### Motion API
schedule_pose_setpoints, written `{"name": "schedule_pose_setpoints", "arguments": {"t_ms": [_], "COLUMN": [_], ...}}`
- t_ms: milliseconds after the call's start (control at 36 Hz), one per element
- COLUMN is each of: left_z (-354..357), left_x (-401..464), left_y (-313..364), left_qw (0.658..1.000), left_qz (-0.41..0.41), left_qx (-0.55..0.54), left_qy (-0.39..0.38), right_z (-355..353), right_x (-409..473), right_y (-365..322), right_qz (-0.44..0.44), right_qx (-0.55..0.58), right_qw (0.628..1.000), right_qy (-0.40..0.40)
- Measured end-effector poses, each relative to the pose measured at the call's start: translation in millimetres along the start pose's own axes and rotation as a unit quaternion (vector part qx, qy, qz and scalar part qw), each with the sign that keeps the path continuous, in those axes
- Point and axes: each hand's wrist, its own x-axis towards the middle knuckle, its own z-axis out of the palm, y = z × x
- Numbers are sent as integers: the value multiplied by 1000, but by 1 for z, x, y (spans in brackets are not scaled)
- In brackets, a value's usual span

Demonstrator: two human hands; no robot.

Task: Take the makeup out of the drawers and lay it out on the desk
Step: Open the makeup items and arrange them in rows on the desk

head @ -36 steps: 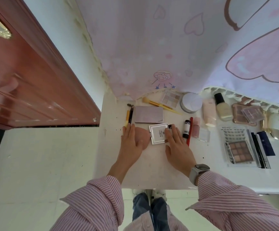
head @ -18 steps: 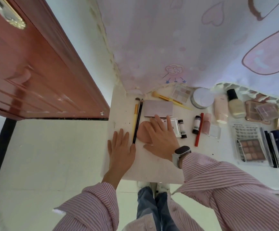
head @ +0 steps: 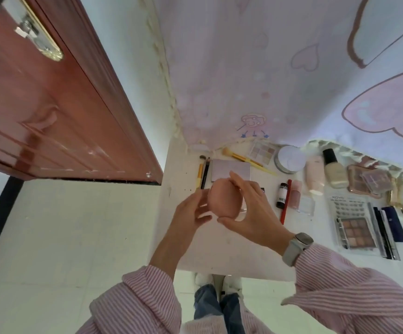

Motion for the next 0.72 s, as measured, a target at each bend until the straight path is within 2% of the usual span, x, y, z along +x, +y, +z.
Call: {"name": "schedule_pose_setpoints", "arguments": {"t_ms": [83,167,361,472,583,722], "left_z": [10,19,35,47,54,65], "left_x": [-2,-4,-12,-24,-29,-42], "left_y": [16,34,75,104,122,128], "left_qw": [989,981,960,938,931,922], "left_qz": [-32,-31,1,61,131,163], "left_qx": [-85,-107,-203,-248,-249,-269], "left_qy": [-119,-157,-195,-234,-234,-227], "right_z": [-16,-36,-81,-110,-143,-155], "right_x": [0,4,18,29,35,33], "right_y": [-11,-24,-44,-66,-99,-121], "right_qz": [3,8,-75,-85,-82,-70], "right_qx": [-14,-3,-23,-12,-24,-91], "right_qw": [1000,1000,997,996,996,993], "right_qy": [-23,-26,2,41,11,21]}}
